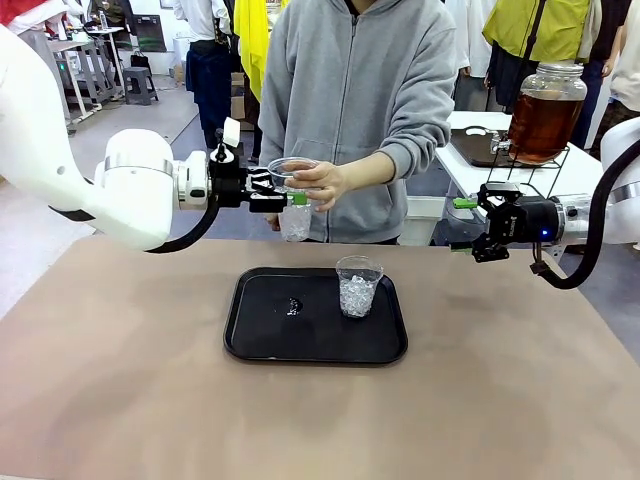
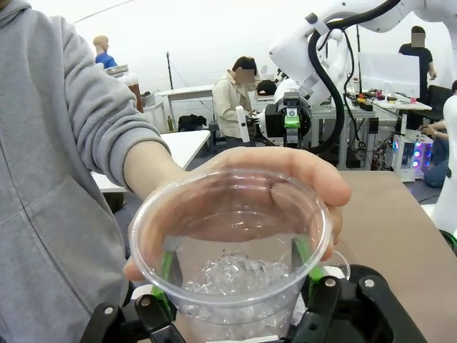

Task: Pour the drink into the iced cup.
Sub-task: Open the gripper to release the iced cup you were holding.

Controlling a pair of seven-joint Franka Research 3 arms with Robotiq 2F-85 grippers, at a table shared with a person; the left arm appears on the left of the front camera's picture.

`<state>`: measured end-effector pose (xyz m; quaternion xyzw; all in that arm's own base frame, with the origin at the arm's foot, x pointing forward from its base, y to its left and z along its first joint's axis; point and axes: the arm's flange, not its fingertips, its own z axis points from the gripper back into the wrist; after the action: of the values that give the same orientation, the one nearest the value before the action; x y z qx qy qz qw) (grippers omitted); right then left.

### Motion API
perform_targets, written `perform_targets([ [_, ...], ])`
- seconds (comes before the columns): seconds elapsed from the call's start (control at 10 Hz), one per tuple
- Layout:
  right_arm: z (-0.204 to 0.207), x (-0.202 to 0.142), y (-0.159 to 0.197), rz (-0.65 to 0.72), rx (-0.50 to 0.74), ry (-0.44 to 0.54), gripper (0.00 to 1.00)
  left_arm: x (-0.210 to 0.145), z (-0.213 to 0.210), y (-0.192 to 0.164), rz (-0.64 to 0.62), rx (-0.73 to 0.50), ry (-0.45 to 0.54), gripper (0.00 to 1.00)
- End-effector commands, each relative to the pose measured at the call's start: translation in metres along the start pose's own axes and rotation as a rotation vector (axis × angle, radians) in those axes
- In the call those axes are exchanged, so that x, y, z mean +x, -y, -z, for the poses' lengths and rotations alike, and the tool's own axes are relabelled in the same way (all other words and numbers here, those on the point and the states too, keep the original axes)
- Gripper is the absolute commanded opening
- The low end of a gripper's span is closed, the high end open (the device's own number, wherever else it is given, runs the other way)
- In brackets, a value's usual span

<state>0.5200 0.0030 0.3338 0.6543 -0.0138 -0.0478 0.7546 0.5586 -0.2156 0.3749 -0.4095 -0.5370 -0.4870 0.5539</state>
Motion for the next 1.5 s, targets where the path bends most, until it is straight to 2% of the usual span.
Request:
perform_targets([
  [0.0,0.000,0.000,-0.001,-0.002,0.002,0.001,1.00,0.001,-0.004,0.000,-0.014,0.012,0.004,1.00],
  [0.4,0.000,0.000,-0.001,-0.002,0.002,0.001,1.00,-0.007,-0.030,0.006,-0.041,-0.052,0.004,1.00],
  [0.6,0.000,0.000,-0.001,-0.002,0.002,0.001,1.00,-0.021,-0.061,0.011,-0.042,-0.074,-0.019,1.00],
  [1.0,0.000,0.000,-0.001,-0.002,0.002,0.001,1.00,-0.056,-0.139,0.025,-0.037,-0.038,0.044,1.00],
  [1.4,0.000,0.000,-0.001,-0.002,0.002,0.001,1.00,-0.077,-0.187,0.036,-0.038,-0.056,0.038,1.00],
])
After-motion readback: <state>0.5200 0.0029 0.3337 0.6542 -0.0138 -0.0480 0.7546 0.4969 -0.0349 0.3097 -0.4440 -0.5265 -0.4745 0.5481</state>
